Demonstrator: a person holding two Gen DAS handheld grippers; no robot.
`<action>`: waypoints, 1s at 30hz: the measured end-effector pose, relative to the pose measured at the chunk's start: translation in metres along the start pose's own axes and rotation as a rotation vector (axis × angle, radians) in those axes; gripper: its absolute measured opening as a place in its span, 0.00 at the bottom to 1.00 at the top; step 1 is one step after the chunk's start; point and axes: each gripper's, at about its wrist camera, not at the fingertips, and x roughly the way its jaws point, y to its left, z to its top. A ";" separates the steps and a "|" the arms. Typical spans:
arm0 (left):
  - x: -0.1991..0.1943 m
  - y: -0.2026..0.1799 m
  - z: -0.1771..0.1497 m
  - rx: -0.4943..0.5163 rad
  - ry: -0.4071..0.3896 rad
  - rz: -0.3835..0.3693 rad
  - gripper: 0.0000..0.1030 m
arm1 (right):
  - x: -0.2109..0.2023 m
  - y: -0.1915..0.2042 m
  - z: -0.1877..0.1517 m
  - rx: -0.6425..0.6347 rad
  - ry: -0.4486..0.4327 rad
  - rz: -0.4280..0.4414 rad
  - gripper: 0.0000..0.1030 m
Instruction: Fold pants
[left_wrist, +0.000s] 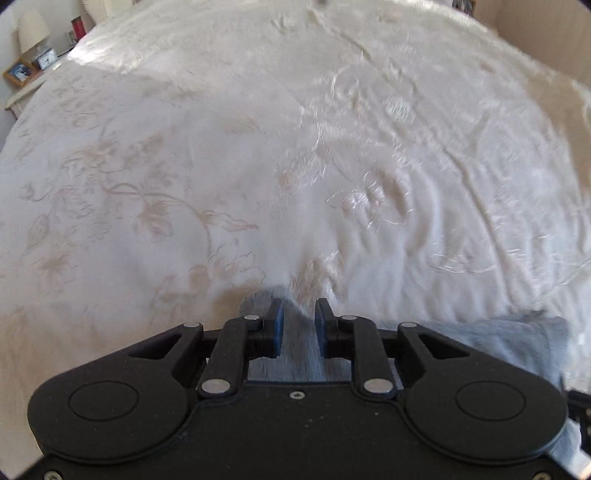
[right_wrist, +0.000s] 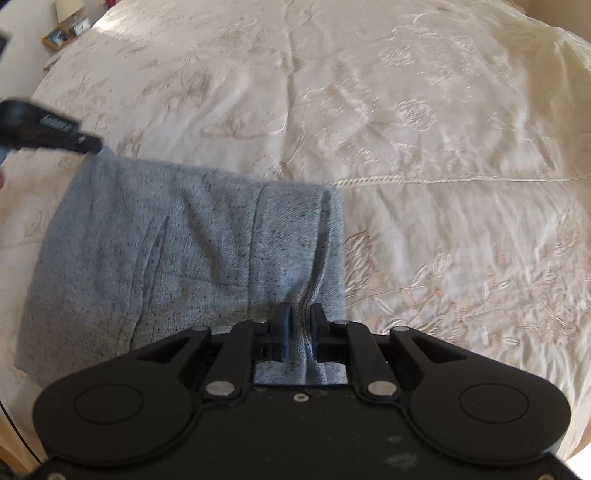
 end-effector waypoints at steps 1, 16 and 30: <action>-0.012 0.002 -0.008 -0.014 -0.010 0.000 0.31 | -0.007 -0.002 0.000 0.006 -0.020 -0.019 0.13; -0.022 -0.034 -0.140 -0.032 0.128 0.092 0.51 | 0.002 0.036 -0.030 -0.086 -0.010 -0.040 0.31; -0.045 0.023 -0.128 -0.212 0.036 0.073 0.64 | 0.001 -0.015 -0.030 0.074 -0.027 0.067 0.45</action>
